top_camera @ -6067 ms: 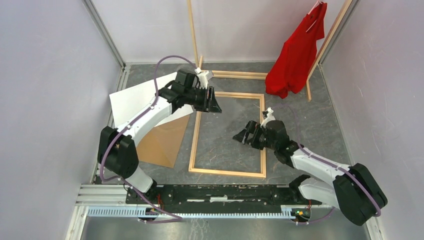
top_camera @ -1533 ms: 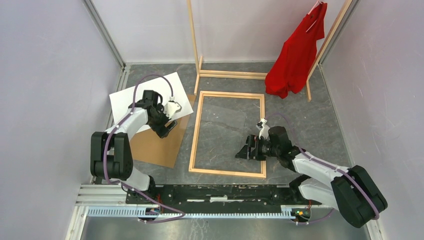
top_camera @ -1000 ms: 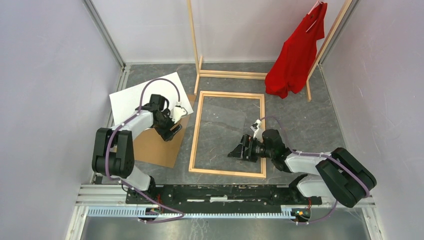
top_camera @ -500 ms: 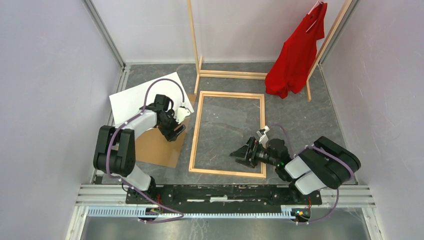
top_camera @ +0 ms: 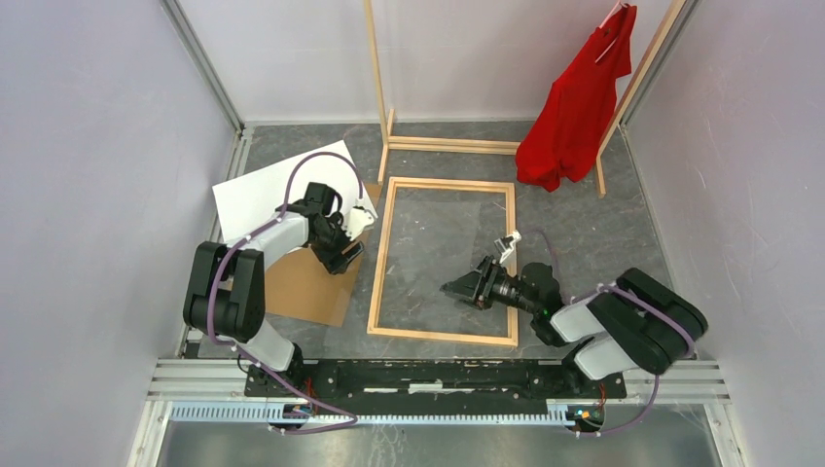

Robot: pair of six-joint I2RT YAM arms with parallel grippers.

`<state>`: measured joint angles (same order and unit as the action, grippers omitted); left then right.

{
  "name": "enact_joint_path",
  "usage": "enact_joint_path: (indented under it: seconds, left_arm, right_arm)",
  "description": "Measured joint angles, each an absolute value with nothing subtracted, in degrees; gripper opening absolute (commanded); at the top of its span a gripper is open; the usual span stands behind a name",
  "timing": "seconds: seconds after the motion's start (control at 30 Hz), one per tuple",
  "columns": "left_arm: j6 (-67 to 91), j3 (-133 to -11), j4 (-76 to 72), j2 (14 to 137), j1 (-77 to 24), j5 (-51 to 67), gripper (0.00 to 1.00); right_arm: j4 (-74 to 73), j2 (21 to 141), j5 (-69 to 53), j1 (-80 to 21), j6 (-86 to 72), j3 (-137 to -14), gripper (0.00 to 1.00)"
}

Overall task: Put the photo into the frame
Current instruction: Pick up the photo frame item from the photo frame.

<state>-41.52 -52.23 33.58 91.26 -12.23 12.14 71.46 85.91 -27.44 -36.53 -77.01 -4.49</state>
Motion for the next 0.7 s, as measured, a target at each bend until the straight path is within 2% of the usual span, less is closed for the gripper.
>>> enact_joint_path:
  seconds: [0.1,0.2,0.37,0.7]
  left_arm:
    - [-41.41,-52.56,34.33,91.26,-12.45,12.64,0.77]
    - [-41.43,-52.88,34.92,91.37,-12.62,13.56,0.77]
    - [-41.43,-53.3,35.9,92.14,-12.62,14.09,0.77]
    - [-39.55,-59.18,37.65,92.31,-12.62,14.06,0.78]
  right_arm:
    - [59.2,79.46,-25.08,-36.64,-71.44,-8.36,0.35]
    - [43.66,72.58,-20.23,-36.6,-63.81,-14.0,0.28]
    - [27.94,69.23,-16.88,-32.99,-54.13,-21.98,0.08]
    - [14.52,69.82,-16.05,-28.53,-47.16,-22.52,0.02]
